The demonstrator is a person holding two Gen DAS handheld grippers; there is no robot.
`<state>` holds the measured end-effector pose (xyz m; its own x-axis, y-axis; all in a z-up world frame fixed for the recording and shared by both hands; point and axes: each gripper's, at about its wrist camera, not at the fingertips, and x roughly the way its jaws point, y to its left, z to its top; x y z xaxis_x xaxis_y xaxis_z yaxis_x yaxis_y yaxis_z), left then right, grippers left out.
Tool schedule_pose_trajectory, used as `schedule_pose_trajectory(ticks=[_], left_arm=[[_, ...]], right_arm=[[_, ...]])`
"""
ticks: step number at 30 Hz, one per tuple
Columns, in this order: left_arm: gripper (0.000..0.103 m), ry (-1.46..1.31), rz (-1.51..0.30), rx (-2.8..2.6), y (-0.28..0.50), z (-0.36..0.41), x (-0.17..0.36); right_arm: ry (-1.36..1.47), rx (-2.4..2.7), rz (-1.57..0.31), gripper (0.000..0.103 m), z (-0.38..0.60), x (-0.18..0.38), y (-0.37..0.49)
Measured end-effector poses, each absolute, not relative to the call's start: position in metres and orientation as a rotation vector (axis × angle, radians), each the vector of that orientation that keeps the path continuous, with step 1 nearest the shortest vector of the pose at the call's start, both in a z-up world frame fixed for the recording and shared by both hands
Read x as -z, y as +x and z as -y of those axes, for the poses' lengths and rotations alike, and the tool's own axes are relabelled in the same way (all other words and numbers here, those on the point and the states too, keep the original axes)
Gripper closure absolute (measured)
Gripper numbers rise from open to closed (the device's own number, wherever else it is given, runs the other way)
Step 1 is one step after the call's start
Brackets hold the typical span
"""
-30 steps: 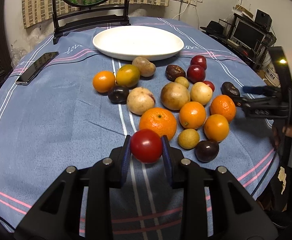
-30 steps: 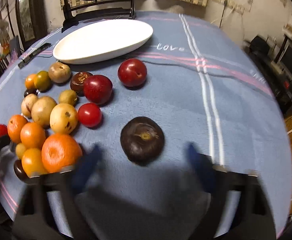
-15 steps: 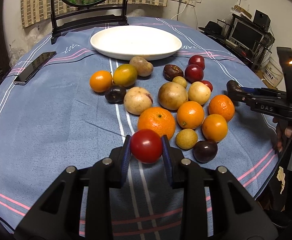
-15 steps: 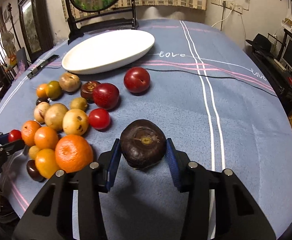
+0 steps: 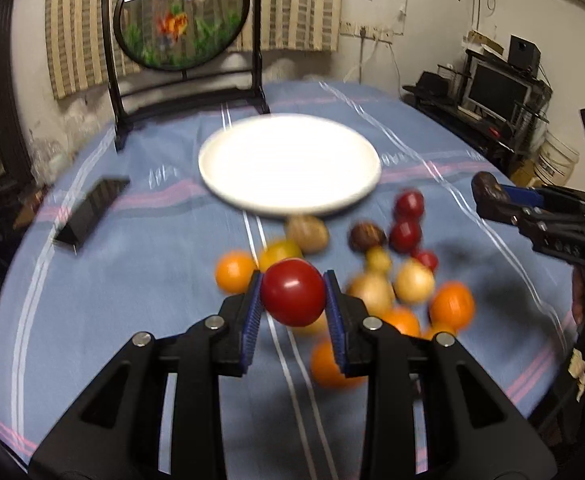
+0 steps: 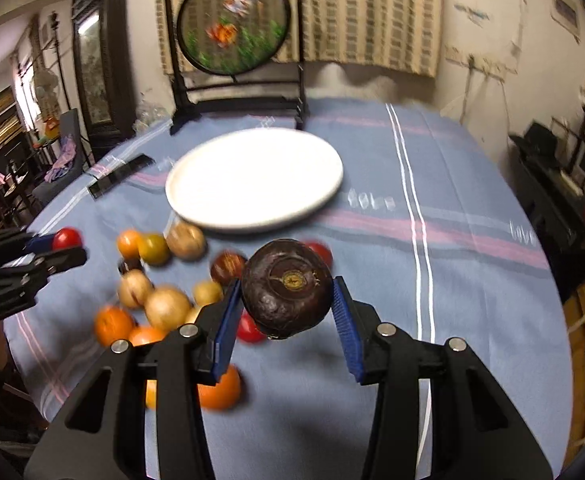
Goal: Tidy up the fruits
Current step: 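Carry both fruits to the white plate and open both tools, then move both tools back over the fruit cluster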
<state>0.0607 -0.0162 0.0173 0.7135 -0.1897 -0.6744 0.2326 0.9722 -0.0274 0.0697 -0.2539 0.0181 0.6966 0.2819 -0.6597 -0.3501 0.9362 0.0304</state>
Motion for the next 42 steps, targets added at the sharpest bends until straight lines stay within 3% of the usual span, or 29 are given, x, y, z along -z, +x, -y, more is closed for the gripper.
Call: schedule_pose_trajectory(ticks=[7, 14, 19, 20, 21, 23, 33, 42], left_arm=[[0.073, 0.034, -0.748, 0.208, 0.156, 0.026, -0.032], [0.073, 0.005, -0.896, 0.141, 0.25, 0.024, 0.01], [0.072, -0.006, -0.935, 0.131, 0.274, 0.021, 0.027], [0.065, -0.012, -0.931, 0.127, 0.277, 0.02, 0.028], [0.045, -0.016, -0.916, 0.117, 0.276, 0.019, 0.026], [0.032, -0.018, -0.864, 0.094, 0.273, 0.016, 0.019], [0.016, 0.03, -0.782, 0.109, 0.209, 0.019, -0.013], [0.01, 0.062, -0.772, 0.114, 0.128, 0.014, -0.013]], right_arm=[[-0.142, -0.401, -0.734, 0.058, 0.209, -0.029, 0.145], [-0.196, -0.328, -0.856, 0.058, 0.186, 0.005, 0.231], [-0.183, -0.297, -0.925, 0.055, 0.183, 0.027, 0.266], [-0.173, -0.296, -0.938, 0.052, 0.183, 0.029, 0.27], [-0.171, -0.293, -0.941, 0.045, 0.181, 0.03, 0.272], [-0.175, -0.283, -0.914, 0.04, 0.181, 0.027, 0.268], [-0.09, -0.304, -0.828, 0.037, 0.213, -0.004, 0.205], [-0.088, -0.272, -0.81, 0.037, 0.246, 0.005, 0.132]])
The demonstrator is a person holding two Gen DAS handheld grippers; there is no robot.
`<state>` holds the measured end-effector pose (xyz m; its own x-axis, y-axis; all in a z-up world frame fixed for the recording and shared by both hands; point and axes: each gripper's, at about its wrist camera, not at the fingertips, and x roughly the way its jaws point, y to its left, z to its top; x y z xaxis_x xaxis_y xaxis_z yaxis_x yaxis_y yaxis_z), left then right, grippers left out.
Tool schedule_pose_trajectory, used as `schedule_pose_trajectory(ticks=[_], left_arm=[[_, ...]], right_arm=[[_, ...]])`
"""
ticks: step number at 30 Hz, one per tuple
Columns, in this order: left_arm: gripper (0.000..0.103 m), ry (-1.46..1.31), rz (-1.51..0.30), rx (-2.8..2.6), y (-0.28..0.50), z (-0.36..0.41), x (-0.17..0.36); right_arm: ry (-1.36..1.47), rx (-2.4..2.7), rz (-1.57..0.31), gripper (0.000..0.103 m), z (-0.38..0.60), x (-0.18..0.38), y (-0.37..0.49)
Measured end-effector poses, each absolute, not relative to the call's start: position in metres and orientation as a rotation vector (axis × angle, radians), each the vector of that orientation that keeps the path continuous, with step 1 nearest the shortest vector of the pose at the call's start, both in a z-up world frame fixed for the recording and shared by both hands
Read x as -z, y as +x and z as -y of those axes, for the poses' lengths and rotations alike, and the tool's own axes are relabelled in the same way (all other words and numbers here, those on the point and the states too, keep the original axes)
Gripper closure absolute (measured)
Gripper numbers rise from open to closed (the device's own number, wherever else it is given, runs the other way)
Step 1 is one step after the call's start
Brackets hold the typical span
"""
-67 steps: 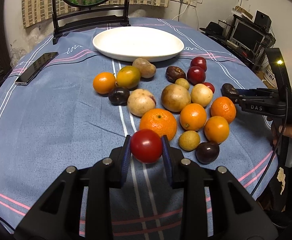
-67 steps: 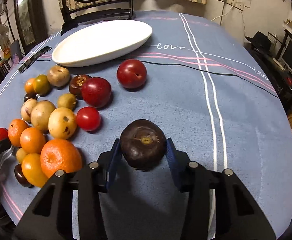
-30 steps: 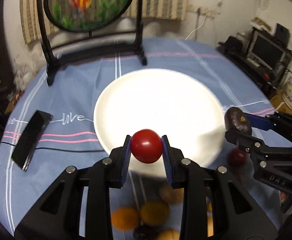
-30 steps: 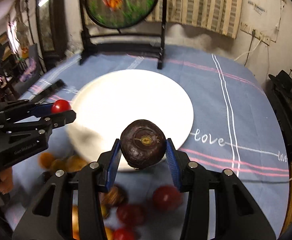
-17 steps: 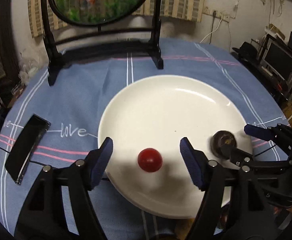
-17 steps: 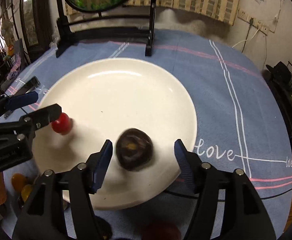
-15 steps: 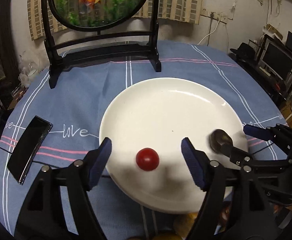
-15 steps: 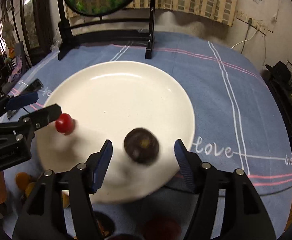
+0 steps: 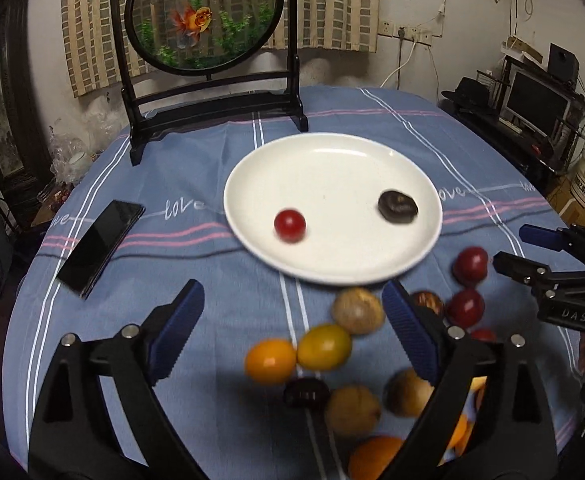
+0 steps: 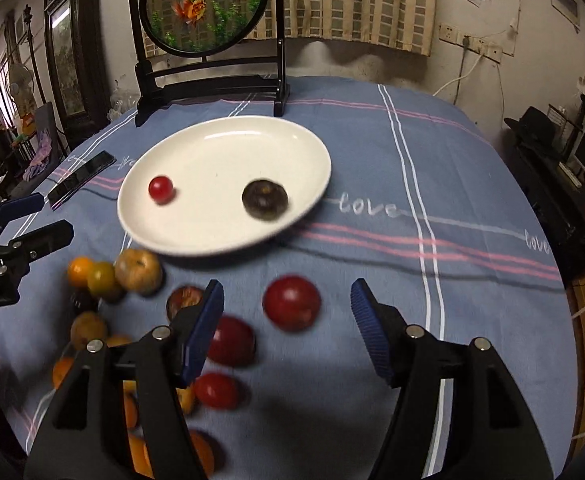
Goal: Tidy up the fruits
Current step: 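Move both tools back over the fruit cluster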
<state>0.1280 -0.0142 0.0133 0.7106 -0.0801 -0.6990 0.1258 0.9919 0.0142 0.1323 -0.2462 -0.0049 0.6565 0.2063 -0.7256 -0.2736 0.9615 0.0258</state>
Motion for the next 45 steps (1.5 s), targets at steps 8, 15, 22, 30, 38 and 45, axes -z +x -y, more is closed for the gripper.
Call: schedule_pose_trajectory(ticks=[8, 15, 22, 30, 38, 45], left_arm=[[0.01, 0.005, -0.815, 0.105, 0.077, -0.002, 0.006], [0.01, -0.037, -0.84, 0.127, 0.044, -0.003, 0.014], [0.01, -0.027, -0.876, 0.151, 0.021, 0.006, 0.027], [0.01, 0.002, -0.918, 0.18, 0.013, 0.017, 0.04], [0.01, 0.012, -0.967, 0.189, 0.019, 0.022, 0.058], [0.01, 0.013, -0.986, 0.18, 0.031, 0.024, 0.068]], right_arm=[[-0.066, -0.286, -0.808, 0.036, 0.26, 0.022, 0.063], [-0.008, -0.279, -0.812, 0.035, 0.271, 0.036, 0.027], [-0.04, -0.302, -0.828, 0.035, 0.262, 0.044, 0.006], [-0.051, -0.327, -0.84, 0.035, 0.255, 0.049, -0.002], [-0.059, -0.35, -0.85, 0.035, 0.249, 0.052, -0.002], [-0.053, -0.363, -0.859, 0.035, 0.248, 0.055, 0.003]])
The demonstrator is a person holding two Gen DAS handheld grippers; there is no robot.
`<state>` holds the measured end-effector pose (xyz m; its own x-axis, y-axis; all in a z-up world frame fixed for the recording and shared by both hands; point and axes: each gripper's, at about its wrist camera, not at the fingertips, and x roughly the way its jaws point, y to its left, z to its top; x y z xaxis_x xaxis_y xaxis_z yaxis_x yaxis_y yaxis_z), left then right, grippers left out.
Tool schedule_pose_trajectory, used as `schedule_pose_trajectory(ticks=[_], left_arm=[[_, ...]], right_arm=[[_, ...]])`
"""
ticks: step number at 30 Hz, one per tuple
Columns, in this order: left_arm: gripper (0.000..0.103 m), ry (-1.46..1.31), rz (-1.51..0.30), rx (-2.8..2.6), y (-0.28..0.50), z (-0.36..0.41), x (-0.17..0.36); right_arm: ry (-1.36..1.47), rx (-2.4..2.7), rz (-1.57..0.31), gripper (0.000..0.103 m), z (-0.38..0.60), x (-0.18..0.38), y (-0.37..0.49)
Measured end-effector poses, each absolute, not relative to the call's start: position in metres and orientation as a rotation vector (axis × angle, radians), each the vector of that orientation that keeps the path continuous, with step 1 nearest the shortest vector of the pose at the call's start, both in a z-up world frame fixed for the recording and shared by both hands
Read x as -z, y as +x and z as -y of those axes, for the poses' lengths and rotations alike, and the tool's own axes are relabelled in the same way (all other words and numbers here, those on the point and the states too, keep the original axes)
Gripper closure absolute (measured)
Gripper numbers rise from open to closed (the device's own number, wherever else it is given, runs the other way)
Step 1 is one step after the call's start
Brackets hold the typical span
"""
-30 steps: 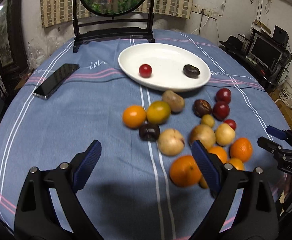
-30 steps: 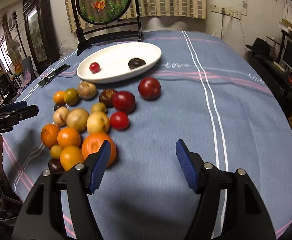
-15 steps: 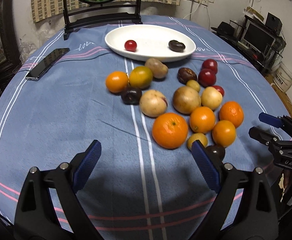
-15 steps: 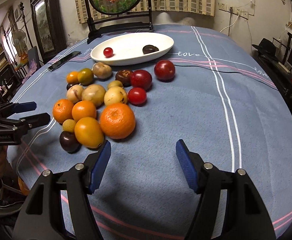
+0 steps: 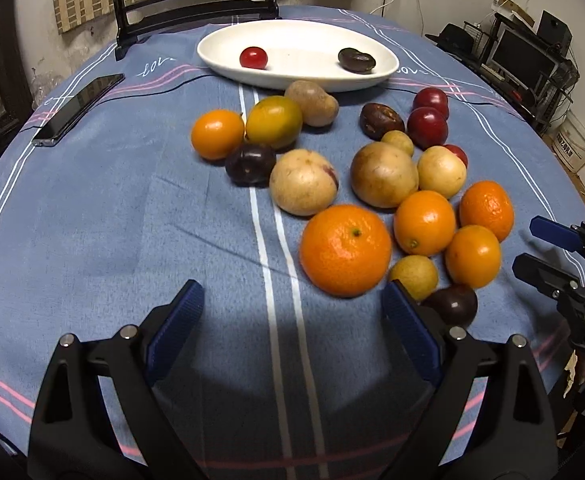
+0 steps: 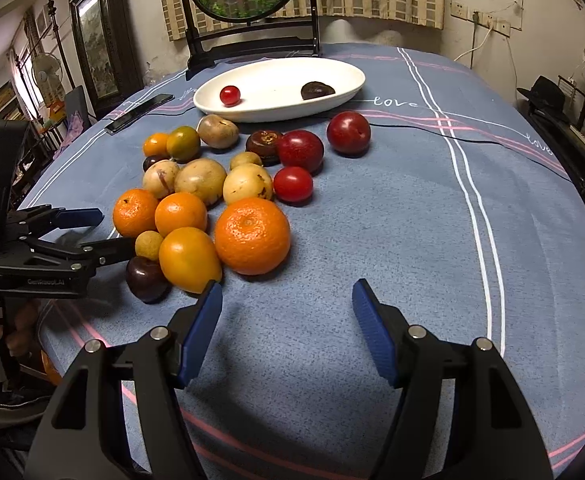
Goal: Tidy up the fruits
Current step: 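Move both tools back over the fruit cluster, then grasp a tangerine with the left tool while the right tool grasps another tangerine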
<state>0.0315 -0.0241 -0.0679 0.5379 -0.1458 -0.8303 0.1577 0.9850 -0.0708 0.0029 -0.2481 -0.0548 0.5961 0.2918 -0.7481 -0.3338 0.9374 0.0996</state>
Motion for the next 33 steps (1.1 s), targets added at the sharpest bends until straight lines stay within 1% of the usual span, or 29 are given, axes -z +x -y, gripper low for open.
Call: schedule_pose_trajectory(ticks=[5, 7, 8, 9, 10, 11, 18, 21, 33], left_arm=[[0.011, 0.017, -0.98, 0.18, 0.04, 0.026, 0.068], [0.017, 0.016, -0.973, 0.192, 0.043, 0.028, 0.067], [0.026, 0.017, -0.965, 0.208, 0.043, 0.03, 0.066], [0.037, 0.018, -0.957, 0.225, 0.043, 0.033, 0.065], [0.043, 0.019, -0.952, 0.236, 0.043, 0.035, 0.064], [0.058, 0.019, -0.946, 0.263, 0.042, 0.038, 0.063], [0.059, -0.007, -0.941, 0.264, 0.034, 0.031, 0.058], [0.059, -0.007, -0.93, 0.251, 0.031, 0.026, 0.054], [0.059, -0.04, -0.946, 0.256, 0.03, 0.016, 0.061]], right_arm=[[-0.048, -0.362, -0.862, 0.035, 0.249, 0.057, 0.006], [-0.049, -0.359, -0.864, 0.035, 0.249, 0.057, 0.007], [-0.05, -0.358, -0.864, 0.035, 0.249, 0.057, 0.007], [-0.05, -0.356, -0.865, 0.035, 0.249, 0.057, 0.007], [-0.051, -0.353, -0.864, 0.035, 0.25, 0.057, 0.007], [-0.052, -0.351, -0.865, 0.035, 0.25, 0.057, 0.007], [-0.071, -0.334, -0.869, 0.035, 0.248, 0.057, 0.009], [-0.123, -0.302, -0.893, 0.035, 0.242, 0.063, 0.012], [-0.193, -0.313, -0.911, 0.035, 0.215, 0.069, 0.03]])
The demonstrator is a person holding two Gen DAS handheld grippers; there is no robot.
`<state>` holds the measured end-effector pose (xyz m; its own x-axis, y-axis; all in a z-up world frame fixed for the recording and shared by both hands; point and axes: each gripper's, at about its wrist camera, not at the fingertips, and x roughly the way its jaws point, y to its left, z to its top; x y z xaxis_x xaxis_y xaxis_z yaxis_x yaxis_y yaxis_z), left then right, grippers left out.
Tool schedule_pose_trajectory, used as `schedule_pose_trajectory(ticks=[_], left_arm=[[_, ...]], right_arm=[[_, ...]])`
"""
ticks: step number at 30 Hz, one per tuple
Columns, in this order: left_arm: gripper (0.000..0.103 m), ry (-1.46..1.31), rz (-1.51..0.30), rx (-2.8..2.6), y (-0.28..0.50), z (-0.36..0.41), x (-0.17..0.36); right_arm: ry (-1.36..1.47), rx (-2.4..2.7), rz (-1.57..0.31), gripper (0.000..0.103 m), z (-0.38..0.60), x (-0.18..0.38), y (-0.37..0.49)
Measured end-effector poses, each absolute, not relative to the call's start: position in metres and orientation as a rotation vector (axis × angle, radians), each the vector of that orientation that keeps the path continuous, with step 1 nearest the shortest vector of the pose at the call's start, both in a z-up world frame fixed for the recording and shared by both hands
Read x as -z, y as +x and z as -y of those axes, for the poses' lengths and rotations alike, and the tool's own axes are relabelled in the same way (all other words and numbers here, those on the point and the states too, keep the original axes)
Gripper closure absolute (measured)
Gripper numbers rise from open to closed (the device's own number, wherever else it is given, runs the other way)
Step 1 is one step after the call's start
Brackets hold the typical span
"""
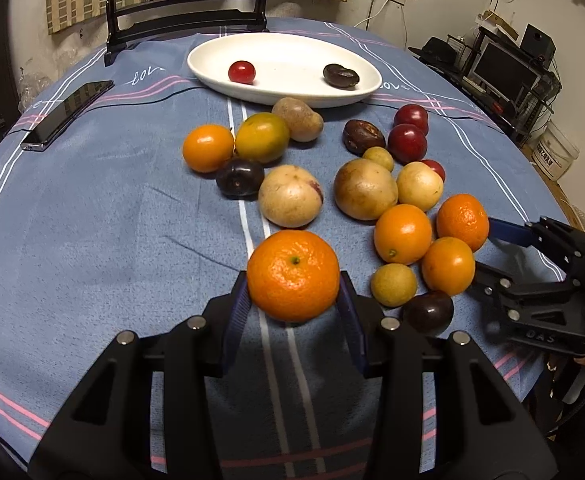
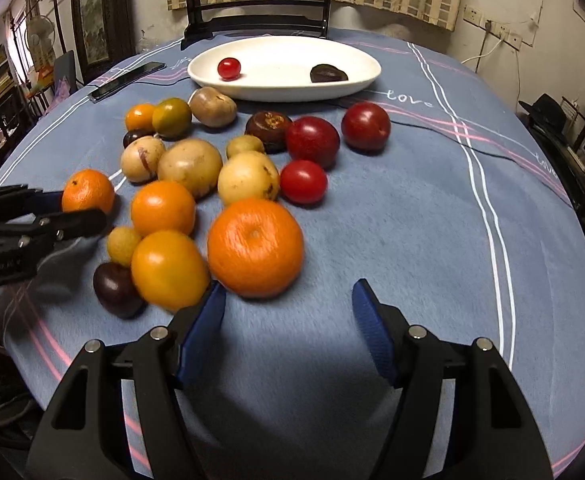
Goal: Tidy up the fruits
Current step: 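Grasp a tangerine with the left tool while the right tool grasps another tangerine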
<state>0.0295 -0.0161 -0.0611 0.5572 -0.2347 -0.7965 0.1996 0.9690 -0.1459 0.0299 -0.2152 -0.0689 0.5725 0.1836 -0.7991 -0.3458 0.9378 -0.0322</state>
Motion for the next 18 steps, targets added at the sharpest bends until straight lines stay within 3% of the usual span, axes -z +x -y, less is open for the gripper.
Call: schedule_pose_trajectory(ticks=[5, 8, 18], left_arm=[[0.059, -0.046, -0.948, 0.259, 0.03, 0.015, 0.062], [0.059, -0.048, -0.949, 0.26, 0.03, 0.014, 0.062], [0.059, -0.053, -0.934, 0.242, 0.024, 0.009, 0.055]], right_arm=[[-0.2, -0.319, -0.912, 0.037, 0.204, 0.068, 0.039], [-0.186, -0.357, -0.907, 0.056, 0.199, 0.066, 0.043], [-0.144, -0.343, -0.893, 0.057, 0.214, 0.061, 0.032]])
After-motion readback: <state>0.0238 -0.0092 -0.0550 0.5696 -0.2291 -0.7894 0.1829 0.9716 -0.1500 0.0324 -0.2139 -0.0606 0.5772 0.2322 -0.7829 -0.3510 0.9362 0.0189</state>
